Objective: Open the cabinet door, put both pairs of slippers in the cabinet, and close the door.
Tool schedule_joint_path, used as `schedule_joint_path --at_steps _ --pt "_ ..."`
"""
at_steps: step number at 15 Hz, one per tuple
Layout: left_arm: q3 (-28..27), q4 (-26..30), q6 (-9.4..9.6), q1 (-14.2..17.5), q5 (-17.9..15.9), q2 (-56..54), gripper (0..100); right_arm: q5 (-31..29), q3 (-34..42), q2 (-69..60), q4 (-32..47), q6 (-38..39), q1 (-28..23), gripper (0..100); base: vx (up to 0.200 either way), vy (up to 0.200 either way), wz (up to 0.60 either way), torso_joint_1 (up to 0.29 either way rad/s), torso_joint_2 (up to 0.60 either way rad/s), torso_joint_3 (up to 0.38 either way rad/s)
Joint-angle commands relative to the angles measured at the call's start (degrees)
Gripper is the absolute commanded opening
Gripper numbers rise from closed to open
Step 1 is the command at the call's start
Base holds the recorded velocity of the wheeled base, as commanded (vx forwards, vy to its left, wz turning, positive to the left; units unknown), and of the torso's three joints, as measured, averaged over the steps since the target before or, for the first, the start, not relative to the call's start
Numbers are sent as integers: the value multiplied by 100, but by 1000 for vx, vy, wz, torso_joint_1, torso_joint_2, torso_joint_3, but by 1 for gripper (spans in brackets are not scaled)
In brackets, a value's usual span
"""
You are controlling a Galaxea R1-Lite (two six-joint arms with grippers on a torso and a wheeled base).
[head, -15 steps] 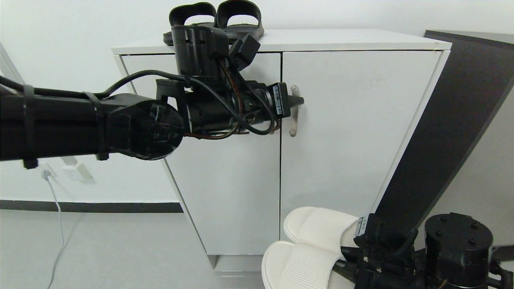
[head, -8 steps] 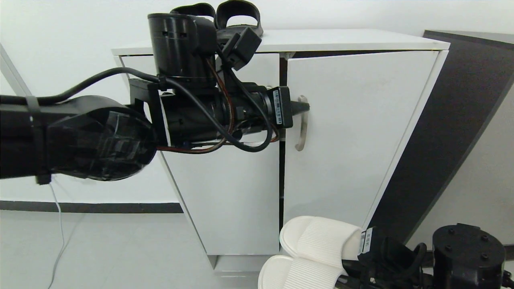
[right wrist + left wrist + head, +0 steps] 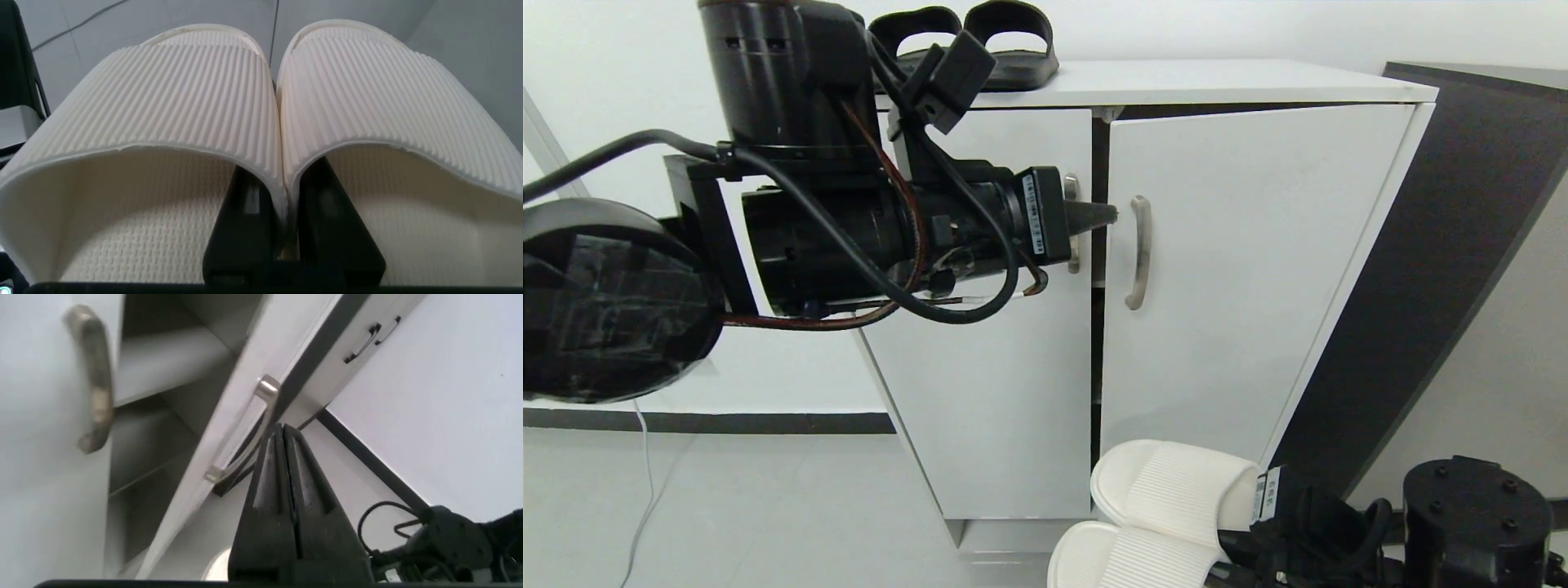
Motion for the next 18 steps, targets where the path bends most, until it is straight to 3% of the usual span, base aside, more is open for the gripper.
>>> schedule_joint_path --at_steps 1,6,18 --pt "21 16 -2 125 3 -70 0 1 4 21 -4 -8 6 0 0 0 0 0 0 0" --pt "-366 -2 -10 574 -6 431 0 -34 13 21 5 -17 85 0 0 0 0 0 0 0" --pt "-1007 -19 -72 398 3 1099 0 -34 74 118 -4 -105 129 0 0 0 0 0 0 0"
